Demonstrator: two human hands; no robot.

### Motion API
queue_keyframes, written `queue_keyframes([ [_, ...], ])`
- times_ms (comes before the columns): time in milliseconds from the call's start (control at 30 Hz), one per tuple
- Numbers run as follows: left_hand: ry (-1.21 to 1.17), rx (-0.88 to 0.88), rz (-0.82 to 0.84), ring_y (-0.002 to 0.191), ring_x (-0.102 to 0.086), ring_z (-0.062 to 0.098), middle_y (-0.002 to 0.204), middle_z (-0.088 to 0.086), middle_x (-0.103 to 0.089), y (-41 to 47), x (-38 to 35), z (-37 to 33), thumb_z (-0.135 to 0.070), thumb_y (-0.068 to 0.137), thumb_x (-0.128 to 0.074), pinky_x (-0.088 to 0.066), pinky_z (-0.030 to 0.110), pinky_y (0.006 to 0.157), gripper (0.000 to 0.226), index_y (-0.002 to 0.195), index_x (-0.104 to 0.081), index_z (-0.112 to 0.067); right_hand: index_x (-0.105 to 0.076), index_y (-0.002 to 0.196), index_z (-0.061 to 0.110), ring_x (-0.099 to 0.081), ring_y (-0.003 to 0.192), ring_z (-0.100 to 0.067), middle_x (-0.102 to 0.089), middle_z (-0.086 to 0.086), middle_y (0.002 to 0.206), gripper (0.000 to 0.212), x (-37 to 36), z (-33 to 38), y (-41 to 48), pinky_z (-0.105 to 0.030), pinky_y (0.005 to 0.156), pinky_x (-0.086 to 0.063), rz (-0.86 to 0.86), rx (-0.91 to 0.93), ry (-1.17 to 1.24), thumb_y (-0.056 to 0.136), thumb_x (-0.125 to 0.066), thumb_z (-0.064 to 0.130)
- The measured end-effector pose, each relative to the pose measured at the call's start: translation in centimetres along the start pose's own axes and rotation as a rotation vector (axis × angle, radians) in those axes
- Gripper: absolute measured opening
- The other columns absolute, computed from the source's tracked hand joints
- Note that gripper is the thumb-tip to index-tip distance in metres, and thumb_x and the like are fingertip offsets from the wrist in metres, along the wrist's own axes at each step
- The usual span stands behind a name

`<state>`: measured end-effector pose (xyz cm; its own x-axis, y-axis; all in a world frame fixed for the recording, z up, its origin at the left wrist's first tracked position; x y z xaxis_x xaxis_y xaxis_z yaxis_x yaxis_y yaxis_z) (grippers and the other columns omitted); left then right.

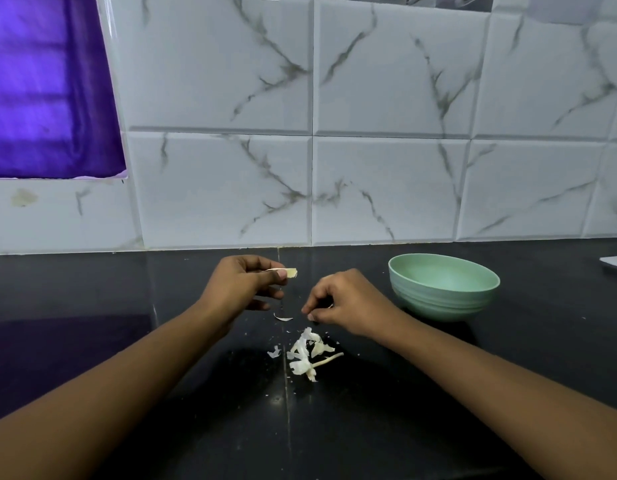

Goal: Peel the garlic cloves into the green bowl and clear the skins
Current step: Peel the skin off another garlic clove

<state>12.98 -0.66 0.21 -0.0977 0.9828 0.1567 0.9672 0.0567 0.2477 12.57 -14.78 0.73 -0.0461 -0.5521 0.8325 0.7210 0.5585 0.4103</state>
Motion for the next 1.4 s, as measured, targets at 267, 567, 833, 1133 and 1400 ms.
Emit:
queue_keyframes([
  [267,-0.002,-0.011,-0.014,0.058,-0.066,0.009,0.072,-0.001,-0.072,-0.1,0.2,-0.3,-0.012,0.086,-0.068,-0.048,0.019,0.048,0.003,0.084,-0.069,-0.014,-0.046,0.116,0.011,-0.059,0.114,-0.023,-0.063,-0.01,0.122,0.028,-4.2,0.1,0.7,-0.038,0.096,-0.045,0.22,0.025,-0.032,0.091,-0.04,0.0],
  [567,0.016,0.034,0.061,0.063,-0.069,0.009,0.071,-0.001,-0.073,-0.1,-0.7,0.4,-0.011,0.087,-0.066,-0.05,0.022,0.052,0.005,0.091,-0.069,-0.01,-0.064,0.095,0.014,-0.07,0.089,-0.015,-0.072,-0.008,0.099,0.035,0.3,0.4,-1.5,-0.028,0.086,-0.053,0.24,-0.018,0.319,0.083,-0.047,-0.014],
  [833,0.008,0.02,0.178,0.069,-0.07,0.015,0.087,0.008,-0.075,-0.9,-2.9,-0.1,-0.01,0.084,-0.069,-0.052,0.023,0.054,0.008,0.092,-0.068,-0.011,-0.067,0.084,0.016,-0.07,0.067,-0.016,-0.067,0.001,0.07,0.01,3.8,-2.2,-1.3,-0.028,0.065,-0.056,-0.136,-0.161,0.401,0.085,-0.068,0.006],
  [1133,0.029,-0.029,0.197,0.068,-0.07,0.013,0.082,0.007,-0.075,-1.4,-3.6,-0.6,-0.011,0.081,-0.071,-0.051,0.022,0.056,0.012,0.092,-0.071,-0.007,-0.073,0.083,0.016,-0.068,0.063,-0.005,-0.07,0.006,0.068,0.003,4.0,-0.7,-1.3,-0.033,0.071,-0.058,-0.124,-0.079,0.161,0.082,-0.072,0.014],
  [1400,0.037,-0.056,0.204,0.065,-0.069,0.012,0.071,0.005,-0.073,-1.6,-4.0,-0.7,-0.011,0.077,-0.074,-0.05,0.018,0.052,0.008,0.083,-0.074,-0.006,-0.072,0.078,0.014,-0.065,0.065,-0.017,-0.07,-0.001,0.067,0.017,3.7,1.5,-1.4,-0.02,0.058,-0.038,-0.158,0.094,-0.204,0.078,-0.065,0.03],
])
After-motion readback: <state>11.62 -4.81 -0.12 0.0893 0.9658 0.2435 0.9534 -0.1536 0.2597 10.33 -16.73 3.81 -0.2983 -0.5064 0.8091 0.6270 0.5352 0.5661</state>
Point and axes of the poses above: each hand's wrist, its own y-axis towards the middle knuckle, its own x-axis out of the back of the hand, z = x × y, the point moved 9 cm from there along y, towards the middle knuckle
